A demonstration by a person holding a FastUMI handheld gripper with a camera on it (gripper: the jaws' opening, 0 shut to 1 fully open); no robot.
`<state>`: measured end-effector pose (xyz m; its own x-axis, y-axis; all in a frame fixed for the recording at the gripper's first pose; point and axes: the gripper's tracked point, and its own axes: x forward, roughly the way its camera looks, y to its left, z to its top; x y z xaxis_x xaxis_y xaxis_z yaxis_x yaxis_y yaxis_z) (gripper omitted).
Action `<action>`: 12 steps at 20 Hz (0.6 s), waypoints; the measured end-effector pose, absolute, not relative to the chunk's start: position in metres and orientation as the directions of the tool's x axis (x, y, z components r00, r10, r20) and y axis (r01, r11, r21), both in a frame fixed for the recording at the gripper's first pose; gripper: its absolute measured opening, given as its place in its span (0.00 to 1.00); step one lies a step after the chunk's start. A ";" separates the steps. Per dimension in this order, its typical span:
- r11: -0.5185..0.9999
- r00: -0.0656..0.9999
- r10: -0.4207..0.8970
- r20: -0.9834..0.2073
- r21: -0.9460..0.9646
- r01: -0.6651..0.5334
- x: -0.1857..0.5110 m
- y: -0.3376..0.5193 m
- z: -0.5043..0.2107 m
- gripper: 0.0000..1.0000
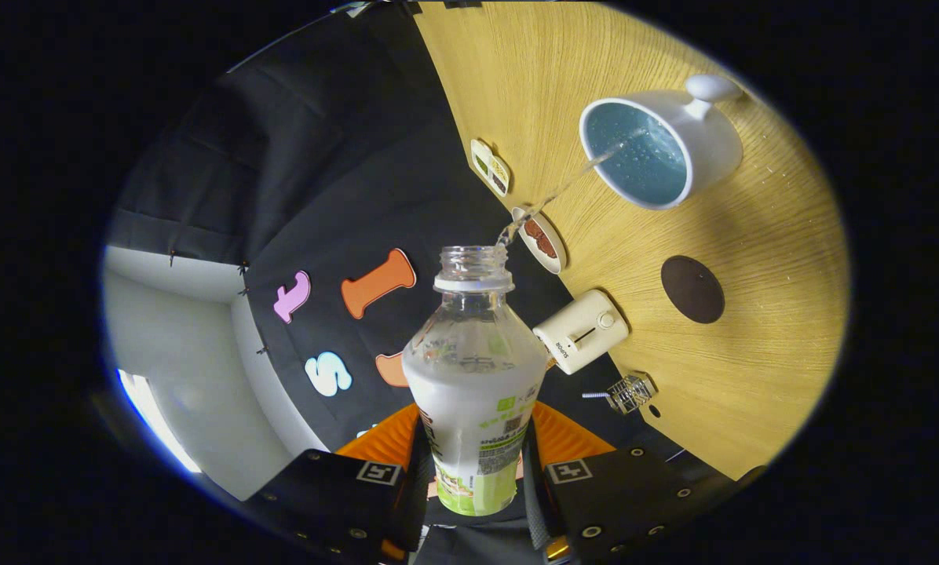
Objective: Take the bottle from table, then pour the juice into the cup, finally place the bottle on the coaster
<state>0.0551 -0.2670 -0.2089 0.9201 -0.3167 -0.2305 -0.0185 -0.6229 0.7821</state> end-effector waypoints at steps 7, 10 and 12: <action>-0.650 0.921 -0.327 -0.210 0.758 -0.058 0.056 -0.271 -0.200 0.53; -0.659 0.918 -0.337 -0.209 0.749 -0.071 0.056 -0.274 -0.197 0.53; -0.665 0.915 -0.345 -0.207 0.742 -0.083 0.056 -0.276 -0.196 0.53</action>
<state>0.0559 -0.2757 -0.1956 0.9154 -0.3452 -0.2073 -0.0829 -0.6654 0.7419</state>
